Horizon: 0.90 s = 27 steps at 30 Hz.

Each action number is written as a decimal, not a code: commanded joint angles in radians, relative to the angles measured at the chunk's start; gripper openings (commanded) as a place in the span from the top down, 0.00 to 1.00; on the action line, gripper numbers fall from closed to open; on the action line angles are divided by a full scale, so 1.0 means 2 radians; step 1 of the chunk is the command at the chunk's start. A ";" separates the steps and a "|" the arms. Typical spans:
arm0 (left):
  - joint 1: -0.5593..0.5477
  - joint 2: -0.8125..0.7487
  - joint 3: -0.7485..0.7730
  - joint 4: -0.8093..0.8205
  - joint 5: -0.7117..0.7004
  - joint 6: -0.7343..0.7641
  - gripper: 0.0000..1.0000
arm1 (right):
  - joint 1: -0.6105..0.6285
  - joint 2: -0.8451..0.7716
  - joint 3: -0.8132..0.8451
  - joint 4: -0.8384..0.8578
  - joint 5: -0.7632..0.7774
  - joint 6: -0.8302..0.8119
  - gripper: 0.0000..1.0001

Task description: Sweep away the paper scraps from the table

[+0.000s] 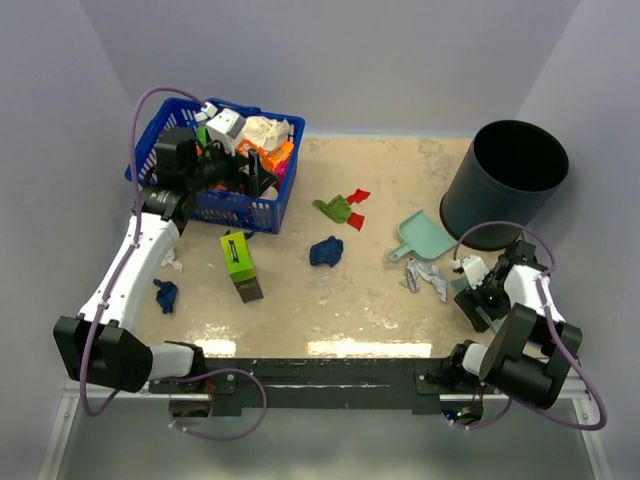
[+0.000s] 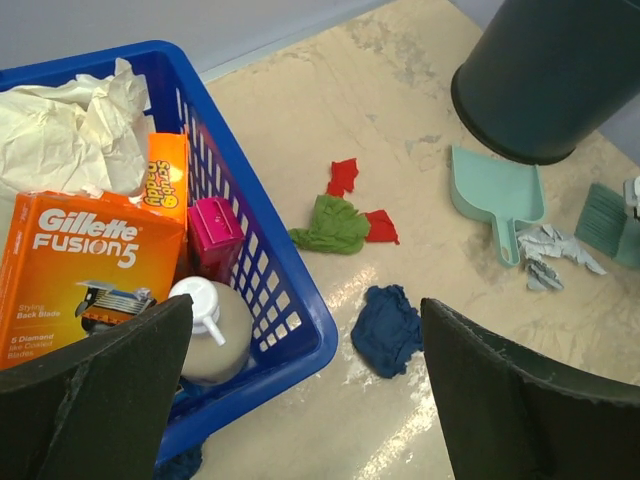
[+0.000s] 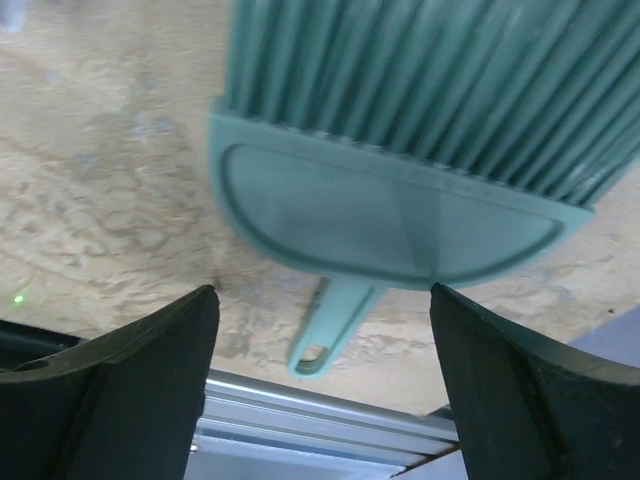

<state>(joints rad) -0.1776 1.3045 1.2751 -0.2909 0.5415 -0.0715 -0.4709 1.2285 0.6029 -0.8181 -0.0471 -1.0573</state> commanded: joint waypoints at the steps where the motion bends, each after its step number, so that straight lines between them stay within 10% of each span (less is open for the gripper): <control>1: -0.007 -0.010 0.017 -0.003 -0.003 0.052 0.00 | -0.001 0.038 -0.003 0.028 -0.012 0.009 0.16; 15: -0.012 0.026 0.060 0.001 -0.006 0.057 0.00 | 0.001 0.039 -0.008 0.018 0.023 -0.028 0.43; 27: -0.012 0.064 0.106 -0.008 0.002 0.056 0.00 | 0.000 -0.021 -0.037 -0.007 0.091 -0.047 0.47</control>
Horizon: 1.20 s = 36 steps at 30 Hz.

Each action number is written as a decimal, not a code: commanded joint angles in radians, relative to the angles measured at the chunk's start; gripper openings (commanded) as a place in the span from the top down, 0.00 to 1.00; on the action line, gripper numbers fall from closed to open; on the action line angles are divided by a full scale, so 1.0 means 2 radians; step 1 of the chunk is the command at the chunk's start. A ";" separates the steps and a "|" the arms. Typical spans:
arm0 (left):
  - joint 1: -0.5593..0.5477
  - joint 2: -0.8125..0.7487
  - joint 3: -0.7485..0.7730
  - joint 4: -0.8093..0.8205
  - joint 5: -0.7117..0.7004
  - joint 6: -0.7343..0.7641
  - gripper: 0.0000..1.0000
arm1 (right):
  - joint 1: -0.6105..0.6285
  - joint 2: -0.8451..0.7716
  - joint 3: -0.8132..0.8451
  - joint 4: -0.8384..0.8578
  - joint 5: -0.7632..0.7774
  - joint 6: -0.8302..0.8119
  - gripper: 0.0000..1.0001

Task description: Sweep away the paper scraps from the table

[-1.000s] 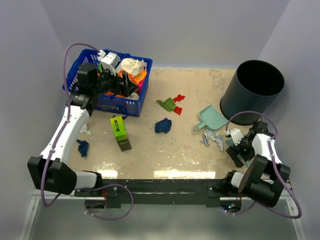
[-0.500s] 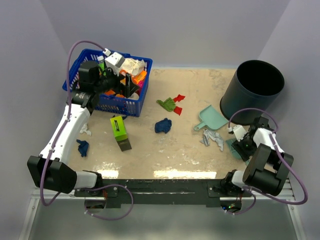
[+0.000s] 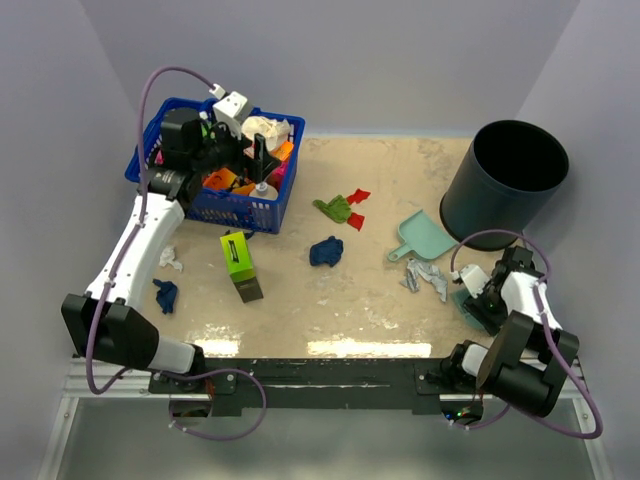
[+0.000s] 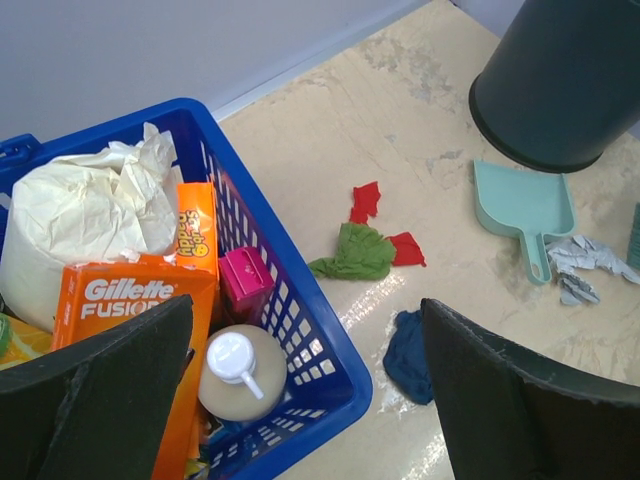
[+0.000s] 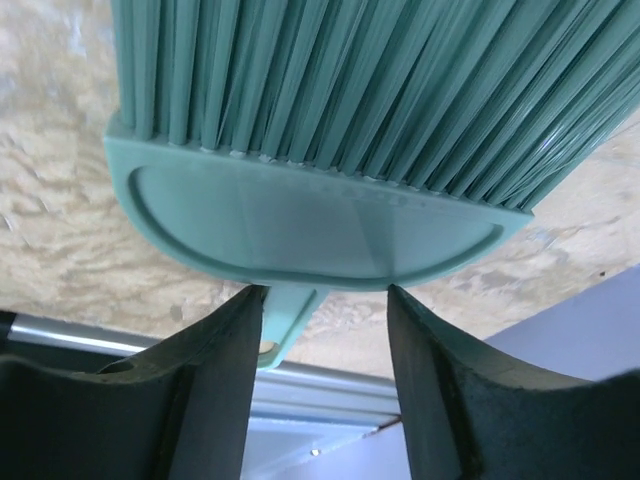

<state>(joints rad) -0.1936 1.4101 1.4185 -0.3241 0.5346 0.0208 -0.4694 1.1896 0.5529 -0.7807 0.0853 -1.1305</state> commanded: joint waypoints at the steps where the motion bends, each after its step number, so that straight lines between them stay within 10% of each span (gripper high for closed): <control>1: -0.004 0.014 0.039 0.009 0.008 0.008 0.00 | -0.001 0.001 -0.016 -0.025 0.030 -0.015 0.48; 12: -0.004 0.036 0.052 0.017 0.016 -0.001 0.00 | 0.041 0.020 -0.011 0.008 0.010 -0.064 0.55; 20: -0.004 0.041 0.045 0.032 0.023 -0.007 0.00 | 0.139 0.124 0.081 0.024 -0.041 0.044 0.61; 36: -0.004 0.047 0.047 0.039 0.034 -0.020 0.00 | 0.091 0.072 0.051 0.011 -0.075 0.025 0.42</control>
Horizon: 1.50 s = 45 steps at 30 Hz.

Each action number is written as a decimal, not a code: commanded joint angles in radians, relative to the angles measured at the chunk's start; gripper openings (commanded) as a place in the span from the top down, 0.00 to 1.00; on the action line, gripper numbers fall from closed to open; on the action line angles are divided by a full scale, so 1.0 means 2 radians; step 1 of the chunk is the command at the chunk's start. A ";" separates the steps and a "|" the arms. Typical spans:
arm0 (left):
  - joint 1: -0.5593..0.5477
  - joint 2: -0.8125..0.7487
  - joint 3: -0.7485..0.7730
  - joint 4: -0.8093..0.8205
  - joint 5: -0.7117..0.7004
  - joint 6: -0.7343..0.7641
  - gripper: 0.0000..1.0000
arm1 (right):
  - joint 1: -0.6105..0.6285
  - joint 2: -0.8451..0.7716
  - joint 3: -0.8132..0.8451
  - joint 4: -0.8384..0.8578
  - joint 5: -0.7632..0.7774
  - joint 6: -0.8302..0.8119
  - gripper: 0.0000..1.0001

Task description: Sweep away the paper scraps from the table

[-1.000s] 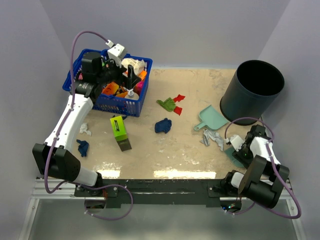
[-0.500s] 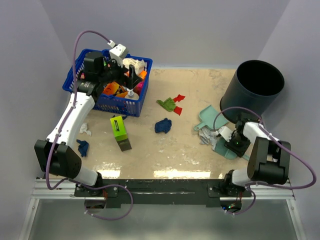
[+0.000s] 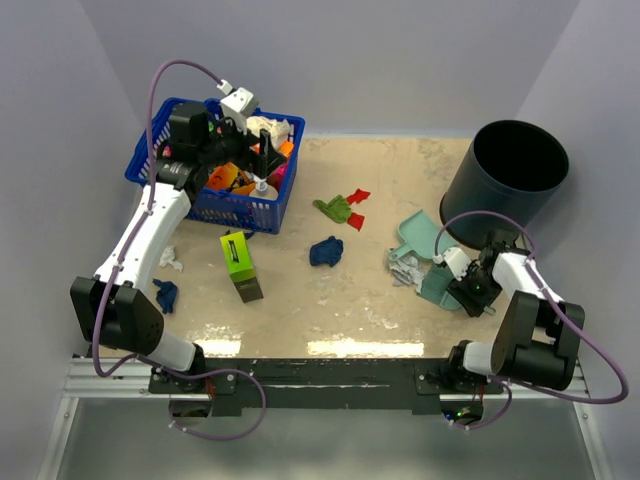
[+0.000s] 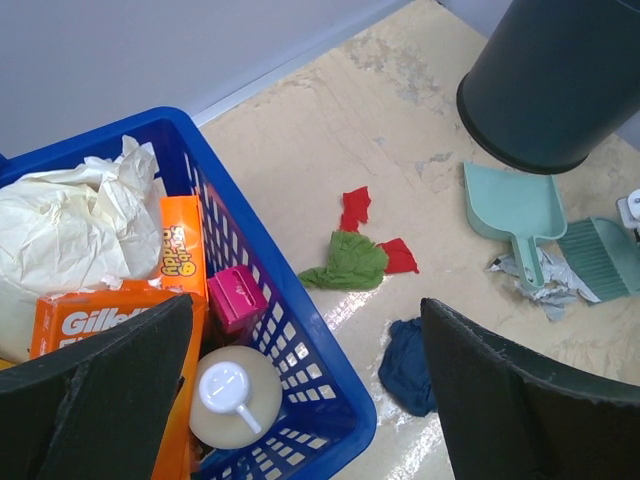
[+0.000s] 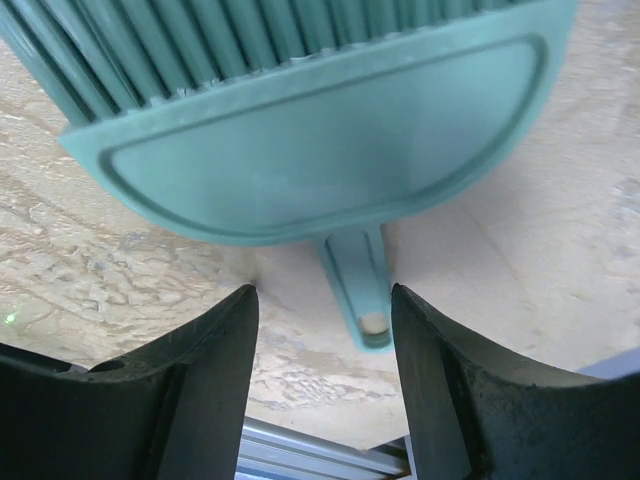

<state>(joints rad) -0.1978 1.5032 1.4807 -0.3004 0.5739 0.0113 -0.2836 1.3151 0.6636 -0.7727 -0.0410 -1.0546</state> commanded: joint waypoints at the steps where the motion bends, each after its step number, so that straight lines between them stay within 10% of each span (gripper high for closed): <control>1: -0.002 0.000 0.016 0.027 0.014 -0.016 0.00 | -0.002 0.017 -0.003 0.014 -0.012 -0.013 0.42; 17: -0.015 -0.016 0.010 0.014 -0.007 0.030 0.00 | -0.001 0.075 0.020 0.036 0.017 -0.012 0.49; 32: -0.018 -0.012 0.004 0.018 0.034 0.063 0.00 | -0.001 -0.030 0.074 -0.087 -0.028 -0.010 0.97; 41: -0.038 -0.053 -0.053 0.015 0.128 0.182 0.00 | 0.038 -0.121 0.196 -0.286 -0.113 -0.005 1.00; 45: -0.093 -0.086 -0.068 -0.054 0.145 0.355 0.00 | 0.075 -0.105 0.243 -0.312 -0.141 0.027 1.00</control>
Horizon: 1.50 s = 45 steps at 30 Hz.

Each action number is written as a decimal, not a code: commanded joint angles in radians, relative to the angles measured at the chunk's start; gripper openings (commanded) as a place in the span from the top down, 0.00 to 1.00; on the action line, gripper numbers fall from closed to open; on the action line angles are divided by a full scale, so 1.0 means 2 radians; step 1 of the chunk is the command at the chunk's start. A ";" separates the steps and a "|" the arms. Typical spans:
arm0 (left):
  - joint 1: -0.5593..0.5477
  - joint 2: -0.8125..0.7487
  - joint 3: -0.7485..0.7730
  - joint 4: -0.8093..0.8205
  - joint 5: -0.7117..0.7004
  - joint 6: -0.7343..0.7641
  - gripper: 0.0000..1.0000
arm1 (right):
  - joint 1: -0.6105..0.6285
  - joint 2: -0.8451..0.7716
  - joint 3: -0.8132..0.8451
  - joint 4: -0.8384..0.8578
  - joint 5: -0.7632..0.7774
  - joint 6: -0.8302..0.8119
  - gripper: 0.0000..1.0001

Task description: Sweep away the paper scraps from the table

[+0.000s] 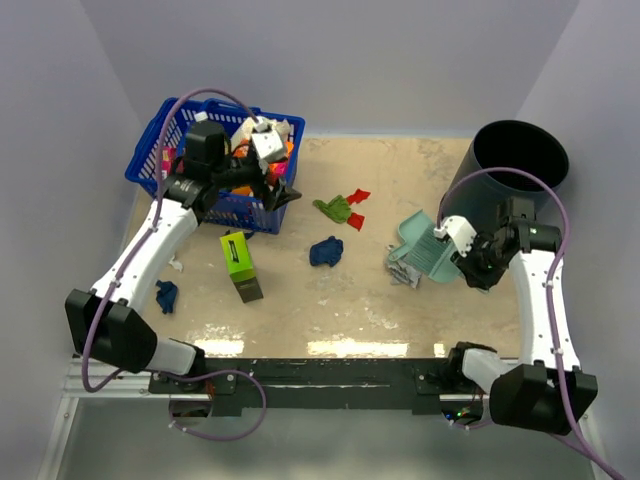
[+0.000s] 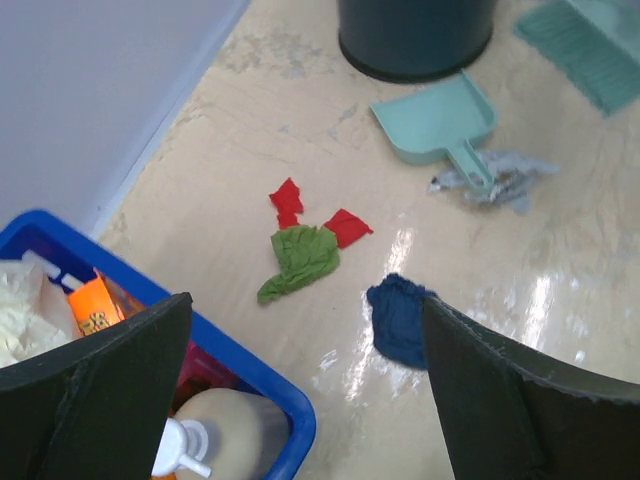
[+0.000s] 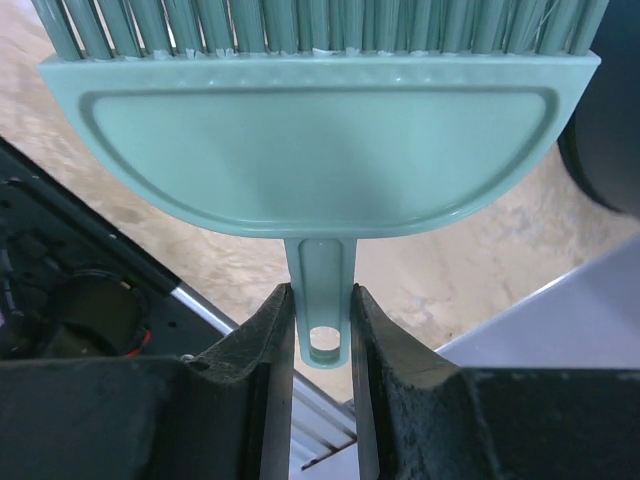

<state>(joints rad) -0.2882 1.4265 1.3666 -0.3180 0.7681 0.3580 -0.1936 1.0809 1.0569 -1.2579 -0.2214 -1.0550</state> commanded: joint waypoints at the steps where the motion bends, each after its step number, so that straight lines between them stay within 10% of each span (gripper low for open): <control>1: -0.061 -0.053 -0.016 -0.054 0.040 0.216 0.01 | 0.043 0.019 0.055 -0.065 -0.055 0.037 1.00; 5: -0.132 -0.051 -0.018 -0.105 -0.018 0.364 0.18 | 0.107 0.084 0.138 -0.030 -0.121 0.112 1.00; 14: -0.187 -0.047 -0.037 -0.024 -0.050 0.443 0.08 | 0.291 0.183 0.199 0.018 -0.037 0.142 1.00; 27: -0.195 -0.067 -0.056 -0.025 -0.103 0.423 0.09 | 0.266 0.167 0.232 0.155 0.144 0.136 1.00; 45: -0.231 -0.084 -0.127 0.149 -0.150 0.558 0.22 | 0.282 0.263 0.366 0.113 -0.130 0.292 1.00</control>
<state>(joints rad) -0.7258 1.2438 1.1141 -0.1265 0.5102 1.3815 0.3634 1.6180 1.7401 -1.0237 -0.3378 -0.5289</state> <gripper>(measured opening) 0.789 0.262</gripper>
